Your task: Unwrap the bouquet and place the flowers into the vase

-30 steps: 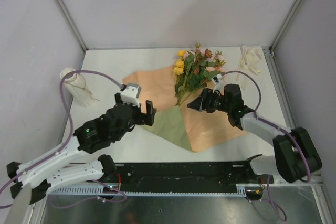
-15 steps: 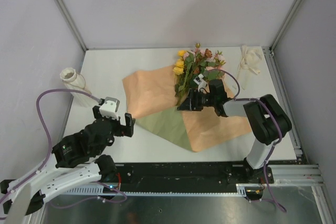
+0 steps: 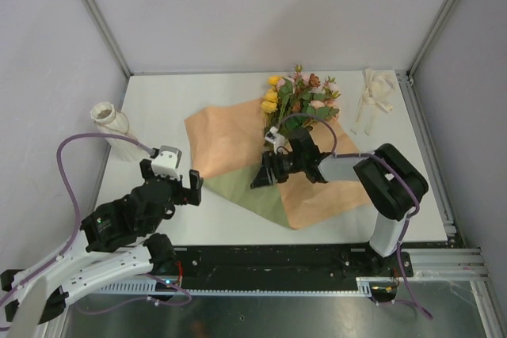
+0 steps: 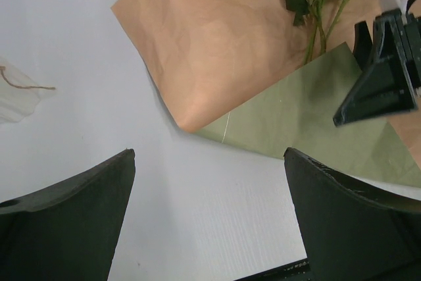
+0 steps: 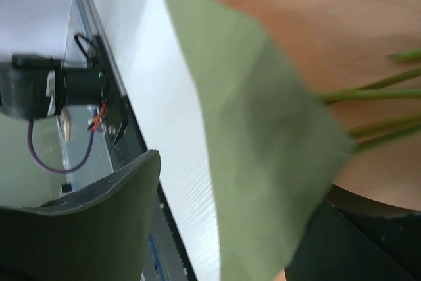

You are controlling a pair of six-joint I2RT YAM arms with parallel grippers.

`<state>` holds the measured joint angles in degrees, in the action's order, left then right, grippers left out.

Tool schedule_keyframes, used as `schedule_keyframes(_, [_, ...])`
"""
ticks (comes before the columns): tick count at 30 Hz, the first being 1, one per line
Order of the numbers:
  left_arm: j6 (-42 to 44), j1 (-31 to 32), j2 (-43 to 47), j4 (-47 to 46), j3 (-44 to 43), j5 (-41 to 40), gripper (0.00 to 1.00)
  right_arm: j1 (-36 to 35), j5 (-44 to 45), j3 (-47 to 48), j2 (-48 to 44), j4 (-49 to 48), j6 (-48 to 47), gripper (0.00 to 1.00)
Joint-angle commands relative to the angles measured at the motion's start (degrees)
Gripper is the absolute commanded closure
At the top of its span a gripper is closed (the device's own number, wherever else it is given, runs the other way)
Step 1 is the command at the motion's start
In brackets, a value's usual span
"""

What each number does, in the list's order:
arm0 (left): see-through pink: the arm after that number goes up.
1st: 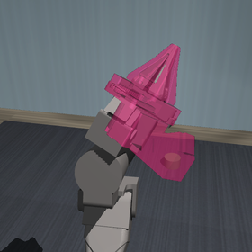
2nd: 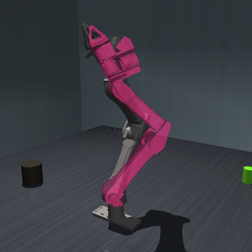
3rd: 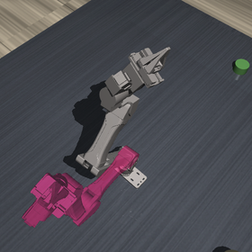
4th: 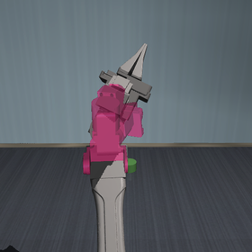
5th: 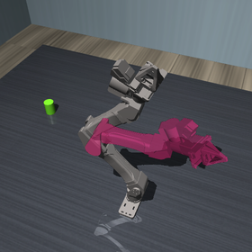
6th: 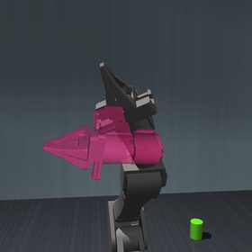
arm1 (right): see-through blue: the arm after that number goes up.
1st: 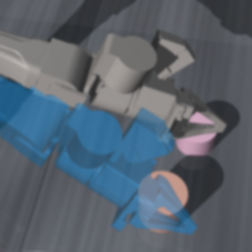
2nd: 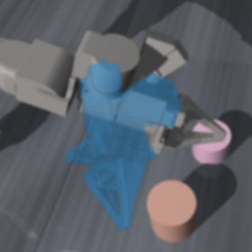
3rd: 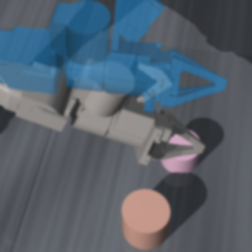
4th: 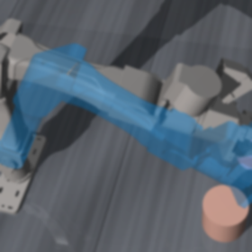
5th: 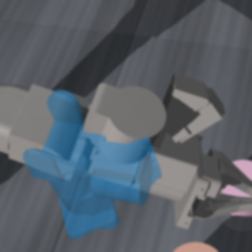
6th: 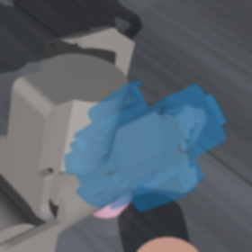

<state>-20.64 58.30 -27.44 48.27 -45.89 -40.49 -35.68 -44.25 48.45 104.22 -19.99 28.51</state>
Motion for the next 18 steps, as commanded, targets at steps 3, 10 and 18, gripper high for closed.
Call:
schedule_keyframes(3, [0.8, -0.3, 1.5, -0.3, -0.3, -2.2, 0.0, -10.0, 4.4, 1.0, -8.7, 9.3, -5.9, 0.29])
schedule_keyframes(10, [0.7, -0.3, 0.8, -0.2, -0.3, -2.6, 0.0, -20.4, 13.9, -1.2, -13.2, 14.2, -5.5, 0.28])
schedule_keyframes(18, [0.7, -0.3, 0.3, -0.3, -0.3, -3.3, 0.0, -28.6, 19.3, -4.1, -15.5, 10.1, -0.4, 0.28])
